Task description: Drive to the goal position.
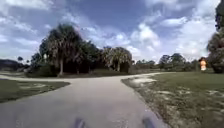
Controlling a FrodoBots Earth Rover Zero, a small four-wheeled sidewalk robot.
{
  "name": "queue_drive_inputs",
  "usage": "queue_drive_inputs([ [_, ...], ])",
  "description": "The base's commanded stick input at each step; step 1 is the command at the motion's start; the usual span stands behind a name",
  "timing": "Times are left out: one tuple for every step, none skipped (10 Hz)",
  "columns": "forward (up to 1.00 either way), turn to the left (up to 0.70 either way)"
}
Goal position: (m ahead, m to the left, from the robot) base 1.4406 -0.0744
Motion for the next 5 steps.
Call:
queue_drive_inputs([
  [0.69, 0.04],
  [0.69, 0.04],
  [0.69, 0.05],
  [0.69, 0.05],
  [0.69, 0.05],
])
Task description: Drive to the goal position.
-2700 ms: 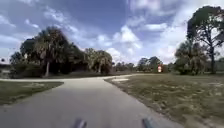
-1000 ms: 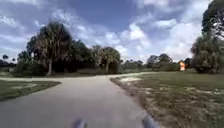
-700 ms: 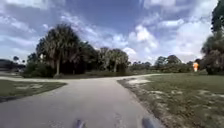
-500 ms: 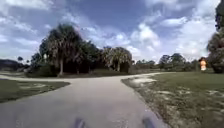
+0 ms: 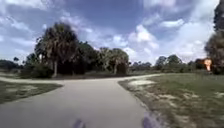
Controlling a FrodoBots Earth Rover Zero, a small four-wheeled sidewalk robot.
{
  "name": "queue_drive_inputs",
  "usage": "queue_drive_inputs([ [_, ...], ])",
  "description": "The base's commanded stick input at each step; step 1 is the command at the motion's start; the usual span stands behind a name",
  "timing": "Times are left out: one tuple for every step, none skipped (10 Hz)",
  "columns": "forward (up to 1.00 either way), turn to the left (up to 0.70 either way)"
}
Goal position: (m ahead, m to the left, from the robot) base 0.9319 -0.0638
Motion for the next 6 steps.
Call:
queue_drive_inputs([
  [0.69, 0.06],
  [0.69, 0.06],
  [0.69, 0.07],
  [0.69, 0.07],
  [0.69, 0.08],
  [0.69, 0.08],
])
